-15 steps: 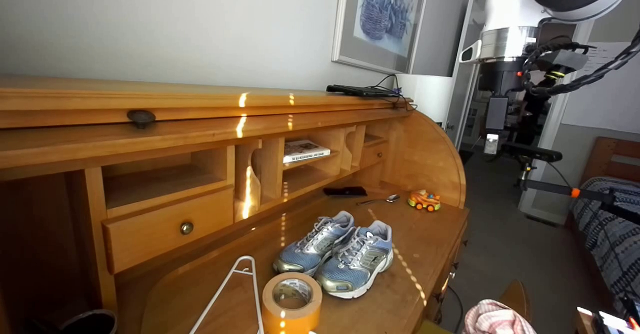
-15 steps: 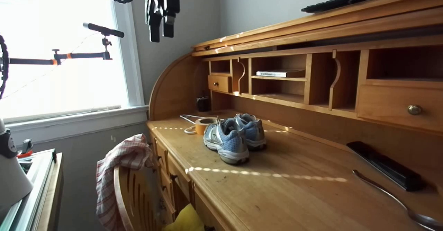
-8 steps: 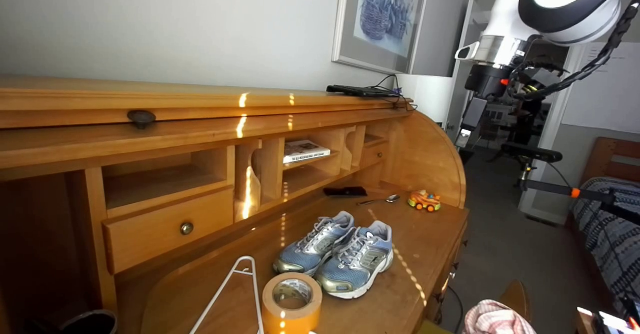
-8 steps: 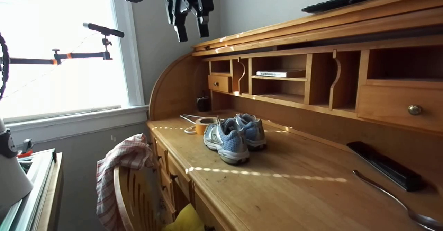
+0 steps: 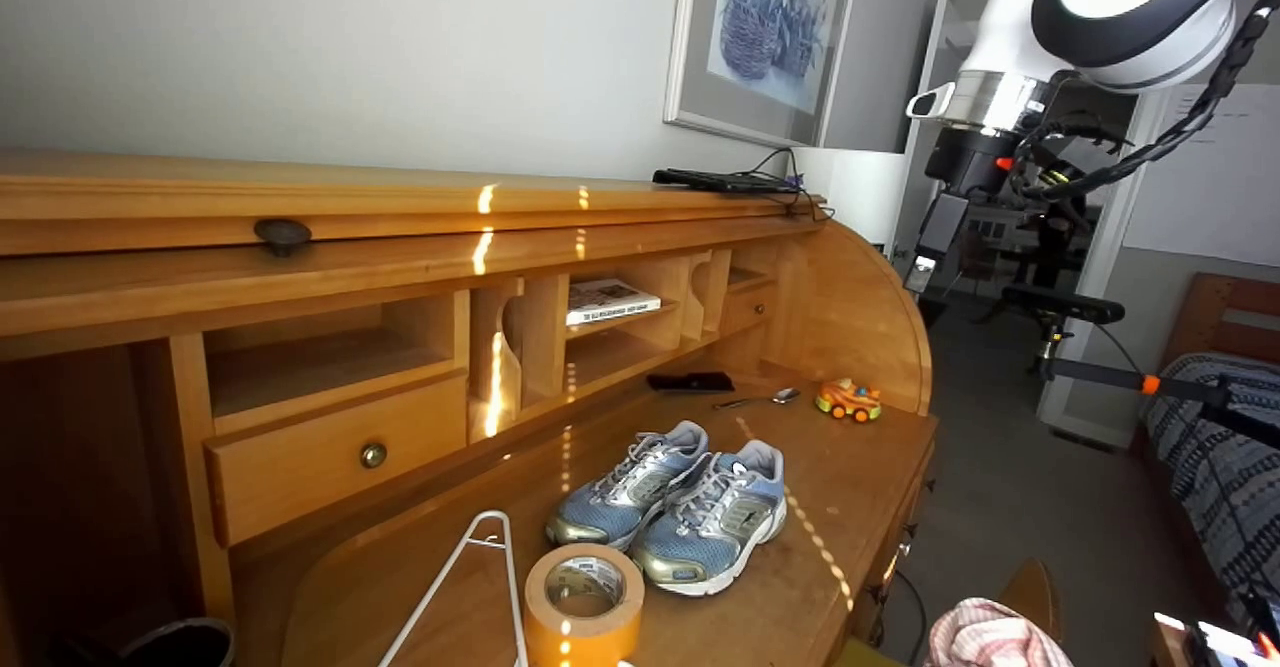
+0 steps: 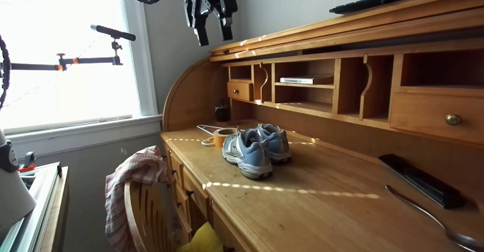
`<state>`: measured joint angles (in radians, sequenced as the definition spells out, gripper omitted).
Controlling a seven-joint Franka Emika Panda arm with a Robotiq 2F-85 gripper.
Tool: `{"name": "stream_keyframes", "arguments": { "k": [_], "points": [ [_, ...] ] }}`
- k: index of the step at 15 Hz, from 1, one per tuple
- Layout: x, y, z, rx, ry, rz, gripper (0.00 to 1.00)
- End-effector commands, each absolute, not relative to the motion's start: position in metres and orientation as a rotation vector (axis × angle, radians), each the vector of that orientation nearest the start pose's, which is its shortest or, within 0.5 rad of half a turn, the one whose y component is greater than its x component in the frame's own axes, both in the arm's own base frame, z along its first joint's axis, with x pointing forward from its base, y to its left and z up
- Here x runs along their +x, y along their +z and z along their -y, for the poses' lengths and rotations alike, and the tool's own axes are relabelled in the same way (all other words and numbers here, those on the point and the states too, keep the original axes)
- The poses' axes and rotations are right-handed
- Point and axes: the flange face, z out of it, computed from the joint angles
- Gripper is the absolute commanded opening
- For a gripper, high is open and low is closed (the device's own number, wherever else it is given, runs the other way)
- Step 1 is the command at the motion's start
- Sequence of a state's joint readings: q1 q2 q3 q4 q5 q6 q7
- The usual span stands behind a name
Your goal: Remove the book from the shelf
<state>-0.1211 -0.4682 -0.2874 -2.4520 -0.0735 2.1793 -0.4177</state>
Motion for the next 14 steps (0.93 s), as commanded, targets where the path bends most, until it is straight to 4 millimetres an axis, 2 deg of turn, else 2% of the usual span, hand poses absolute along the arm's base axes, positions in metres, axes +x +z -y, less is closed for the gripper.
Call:
{"name": "stream_keyframes", "arguments": {
  "k": [1,7,8,10,11,14],
  "points": [
    [0.398,0.459,0.187,-3.210,-0.453,0.085,1.00],
    [0.426,0.367,0.176,-3.113,-0.529,0.098,1.00],
    [0.417,0.394,0.177,-3.142,-0.521,0.090,1.00],
    [0.424,0.371,0.173,-3.127,-0.508,0.095,1.00],
    [0.426,0.366,0.172,-3.128,-0.501,0.097,1.00],
    [0.427,0.367,0.174,-3.128,-0.504,0.094,1.00]
  ]
}}
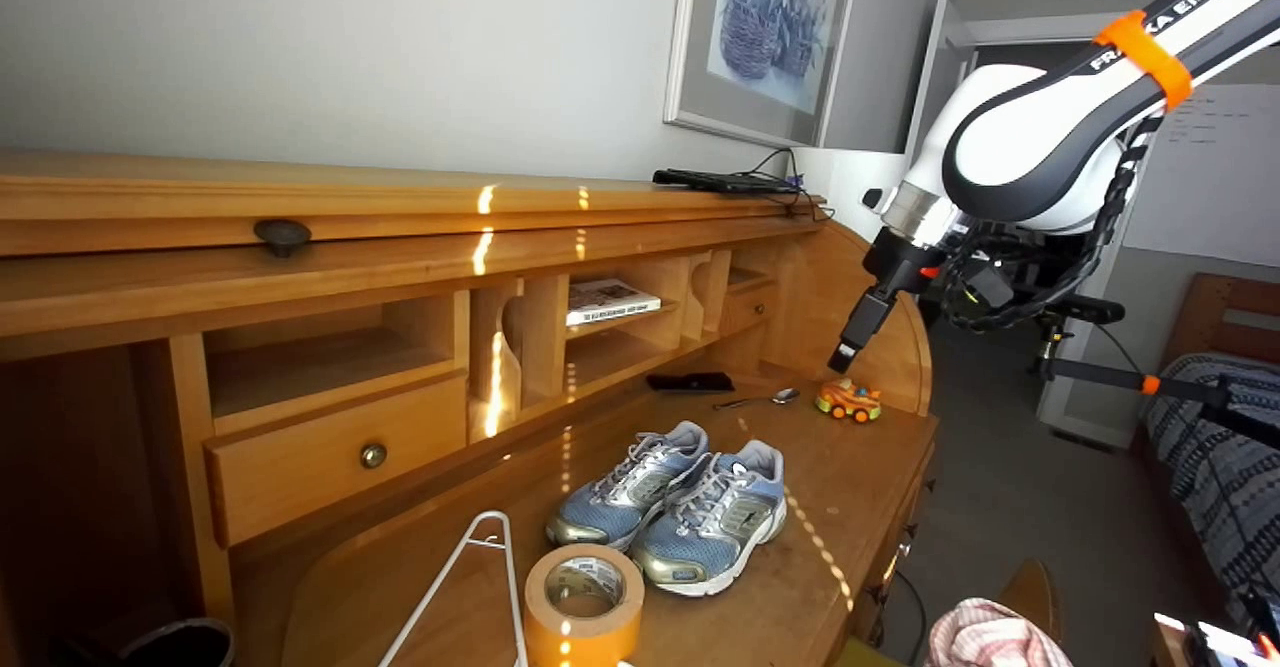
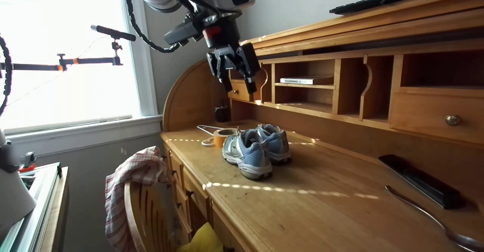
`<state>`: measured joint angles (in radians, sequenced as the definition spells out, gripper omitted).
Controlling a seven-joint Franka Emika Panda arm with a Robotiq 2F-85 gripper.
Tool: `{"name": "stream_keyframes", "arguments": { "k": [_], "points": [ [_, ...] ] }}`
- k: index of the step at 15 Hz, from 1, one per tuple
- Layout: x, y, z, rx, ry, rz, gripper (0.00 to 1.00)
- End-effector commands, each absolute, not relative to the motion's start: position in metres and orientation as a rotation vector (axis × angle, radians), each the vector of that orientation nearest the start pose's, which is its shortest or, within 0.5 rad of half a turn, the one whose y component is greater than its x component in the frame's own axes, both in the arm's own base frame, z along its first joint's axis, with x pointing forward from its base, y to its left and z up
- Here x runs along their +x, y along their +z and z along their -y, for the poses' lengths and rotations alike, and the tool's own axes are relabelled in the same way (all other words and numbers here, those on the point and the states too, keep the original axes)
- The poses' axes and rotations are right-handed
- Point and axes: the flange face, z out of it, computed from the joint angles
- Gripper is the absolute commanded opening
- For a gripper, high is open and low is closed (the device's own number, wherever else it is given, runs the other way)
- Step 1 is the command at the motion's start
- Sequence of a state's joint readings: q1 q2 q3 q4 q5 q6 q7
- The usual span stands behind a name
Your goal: Remove the book from the shelf
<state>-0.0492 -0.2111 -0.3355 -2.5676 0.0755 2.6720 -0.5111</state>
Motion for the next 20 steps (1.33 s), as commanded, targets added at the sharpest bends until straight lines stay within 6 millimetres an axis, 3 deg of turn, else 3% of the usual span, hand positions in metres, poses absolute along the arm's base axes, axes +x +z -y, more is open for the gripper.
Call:
{"name": "stream_keyframes", "arguments": {
  "k": [1,9,15,20],
  "points": [
    [0.427,0.364,0.174,-3.139,-0.533,0.088,1.00],
    [0.465,0.306,0.173,-3.192,-0.511,0.211,1.00],
    [0.499,0.294,0.152,-3.186,-0.611,0.426,1.00],
    [0.525,0.302,0.129,-3.139,-0.773,0.578,1.00]
  ]
}}
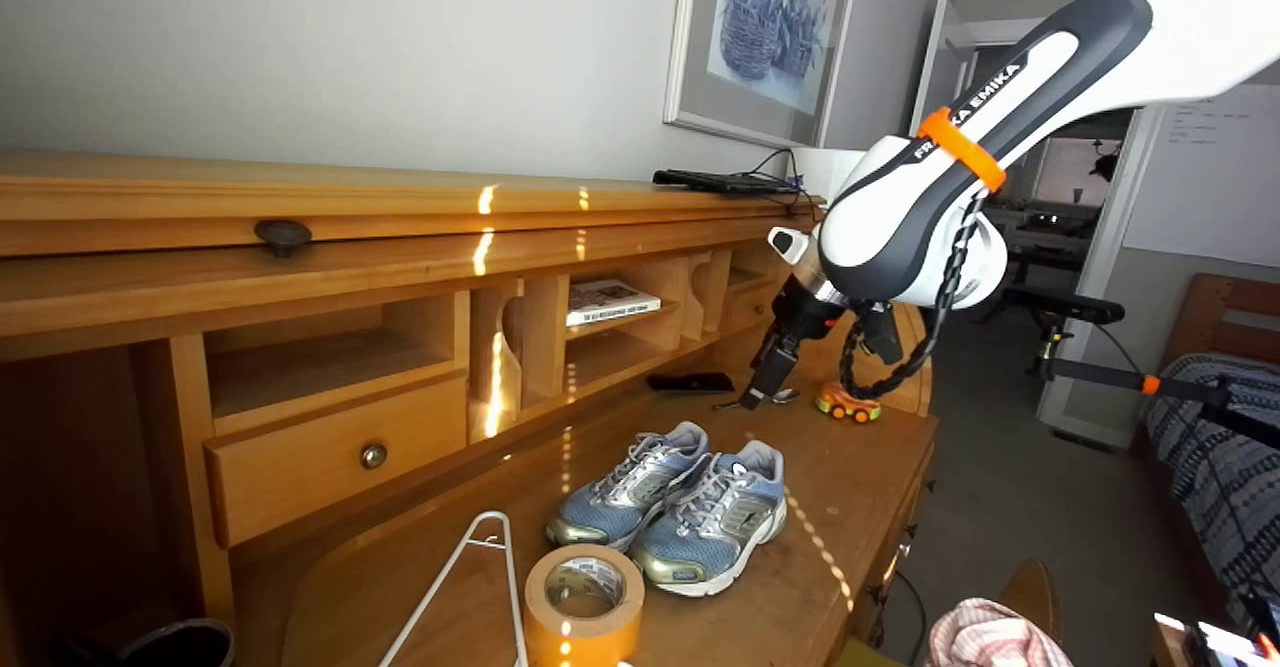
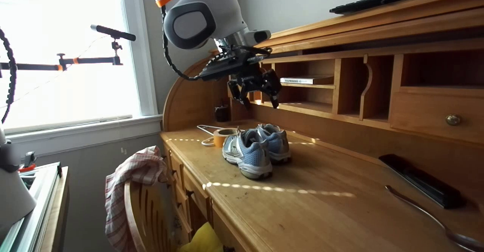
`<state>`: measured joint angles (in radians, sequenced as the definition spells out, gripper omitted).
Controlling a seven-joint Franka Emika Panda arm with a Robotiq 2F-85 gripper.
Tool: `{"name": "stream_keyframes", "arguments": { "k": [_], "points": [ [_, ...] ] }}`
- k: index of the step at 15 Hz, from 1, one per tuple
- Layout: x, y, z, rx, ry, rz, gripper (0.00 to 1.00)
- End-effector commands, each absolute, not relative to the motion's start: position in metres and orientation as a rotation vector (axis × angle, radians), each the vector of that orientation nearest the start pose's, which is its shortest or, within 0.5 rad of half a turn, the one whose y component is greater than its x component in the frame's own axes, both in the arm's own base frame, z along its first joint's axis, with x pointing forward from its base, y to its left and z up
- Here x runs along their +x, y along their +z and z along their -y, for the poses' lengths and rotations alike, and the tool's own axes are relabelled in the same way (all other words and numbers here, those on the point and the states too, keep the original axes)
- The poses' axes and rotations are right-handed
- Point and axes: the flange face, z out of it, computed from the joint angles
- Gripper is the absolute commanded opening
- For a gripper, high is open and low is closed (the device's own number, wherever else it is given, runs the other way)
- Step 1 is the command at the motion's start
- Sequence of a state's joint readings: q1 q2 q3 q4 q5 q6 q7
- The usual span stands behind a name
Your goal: Remove the book from the shelf
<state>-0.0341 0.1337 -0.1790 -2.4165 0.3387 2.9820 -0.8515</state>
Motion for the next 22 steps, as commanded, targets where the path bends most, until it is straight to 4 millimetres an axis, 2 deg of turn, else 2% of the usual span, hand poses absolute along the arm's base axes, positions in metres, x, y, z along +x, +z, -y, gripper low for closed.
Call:
{"name": "stream_keyframes", "arguments": {
  "k": [1,3,6,7,10,13,14,16,22],
  "points": [
    [0.516,0.303,0.130,-3.147,-0.721,0.538,1.00],
    [0.523,0.306,0.124,-3.134,-0.754,0.569,1.00],
    [0.524,0.306,0.126,-3.135,-0.758,0.574,1.00],
    [0.523,0.307,0.130,-3.161,-0.795,0.547,1.00],
    [0.531,0.324,0.134,-3.214,-1.077,0.448,1.00],
    [0.534,0.323,0.137,-3.228,-1.230,0.392,1.00],
    [0.532,0.332,0.136,-3.226,-1.168,0.444,1.00],
    [0.536,0.329,0.134,-3.219,-1.214,0.407,1.00],
    [0.551,0.338,0.079,-3.066,-1.270,0.408,1.00]
  ]
}}
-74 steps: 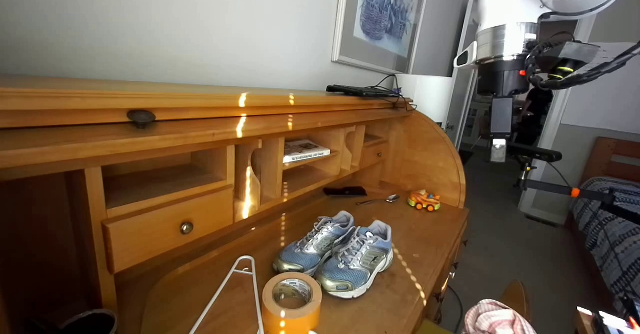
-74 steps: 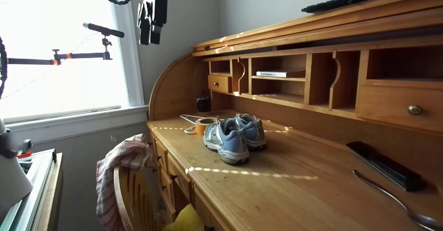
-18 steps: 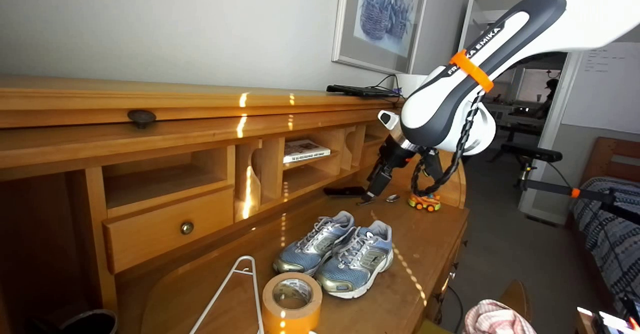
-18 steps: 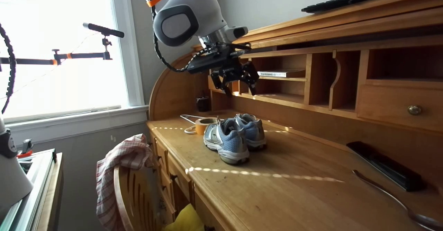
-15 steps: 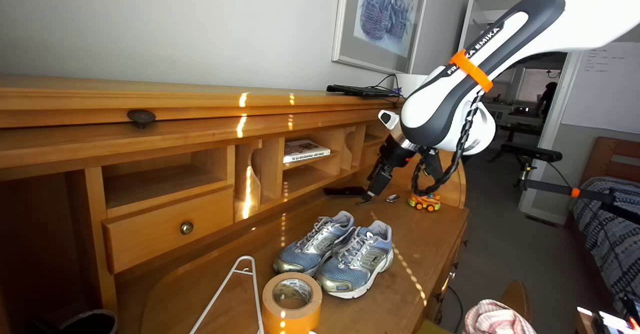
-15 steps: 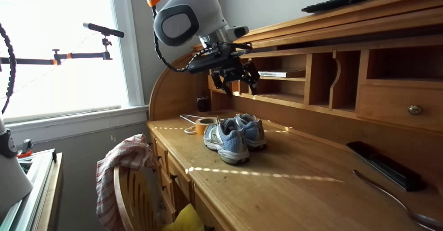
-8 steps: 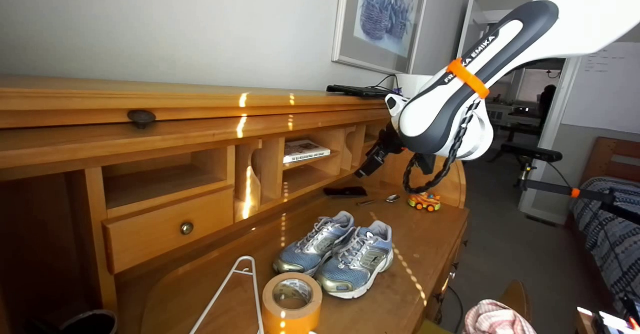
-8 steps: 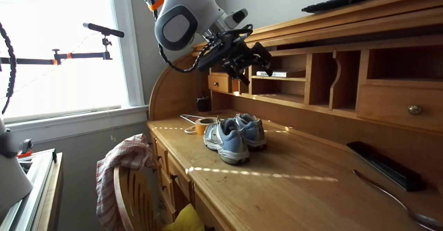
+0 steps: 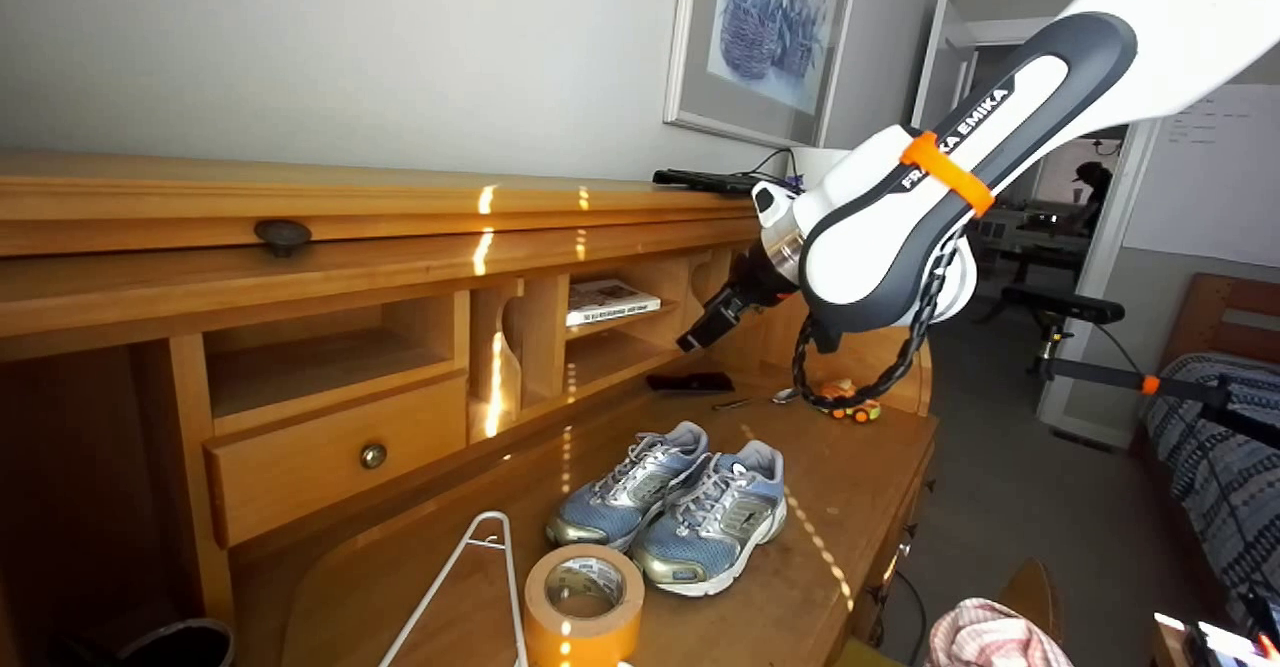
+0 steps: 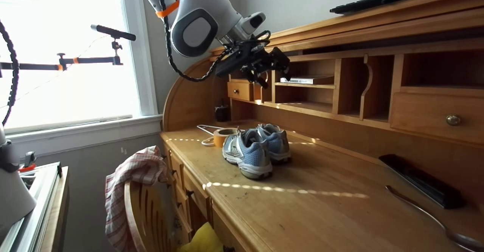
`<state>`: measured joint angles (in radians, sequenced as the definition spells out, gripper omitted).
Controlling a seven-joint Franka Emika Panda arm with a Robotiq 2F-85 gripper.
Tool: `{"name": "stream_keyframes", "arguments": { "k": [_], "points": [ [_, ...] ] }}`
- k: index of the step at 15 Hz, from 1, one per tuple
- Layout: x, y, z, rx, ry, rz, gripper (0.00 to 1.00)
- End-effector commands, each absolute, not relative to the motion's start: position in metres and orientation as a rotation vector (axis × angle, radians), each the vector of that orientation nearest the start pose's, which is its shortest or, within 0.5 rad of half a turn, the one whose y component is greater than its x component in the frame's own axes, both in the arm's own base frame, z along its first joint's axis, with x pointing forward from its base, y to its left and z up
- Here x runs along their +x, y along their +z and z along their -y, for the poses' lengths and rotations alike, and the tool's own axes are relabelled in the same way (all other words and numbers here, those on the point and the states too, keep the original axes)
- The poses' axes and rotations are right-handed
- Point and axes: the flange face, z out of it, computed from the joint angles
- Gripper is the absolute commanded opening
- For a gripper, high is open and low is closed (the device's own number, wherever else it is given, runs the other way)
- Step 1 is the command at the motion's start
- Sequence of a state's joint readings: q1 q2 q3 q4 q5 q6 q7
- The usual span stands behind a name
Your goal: Remove the book from the shelf
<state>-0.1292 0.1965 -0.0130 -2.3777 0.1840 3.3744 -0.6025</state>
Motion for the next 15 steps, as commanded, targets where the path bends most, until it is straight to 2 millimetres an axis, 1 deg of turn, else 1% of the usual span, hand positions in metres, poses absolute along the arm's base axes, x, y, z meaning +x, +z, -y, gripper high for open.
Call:
{"name": "stream_keyframes", "arguments": {
  "k": [1,2,3,4,5,9,15],
  "points": [
    [0.554,0.336,0.071,-3.042,-1.283,0.413,1.00],
    [0.556,0.335,0.063,-3.014,-1.287,0.414,1.00],
    [0.557,0.333,0.061,-2.999,-1.292,0.403,1.00],
    [0.556,0.331,0.066,-2.999,-1.299,0.384,1.00],
    [0.555,0.337,0.058,-3.015,-1.272,0.421,1.00],
    [0.554,0.334,0.066,-3.015,-1.279,0.392,1.00],
    [0.555,0.334,0.065,-3.012,-1.281,0.394,1.00]
  ]
}}
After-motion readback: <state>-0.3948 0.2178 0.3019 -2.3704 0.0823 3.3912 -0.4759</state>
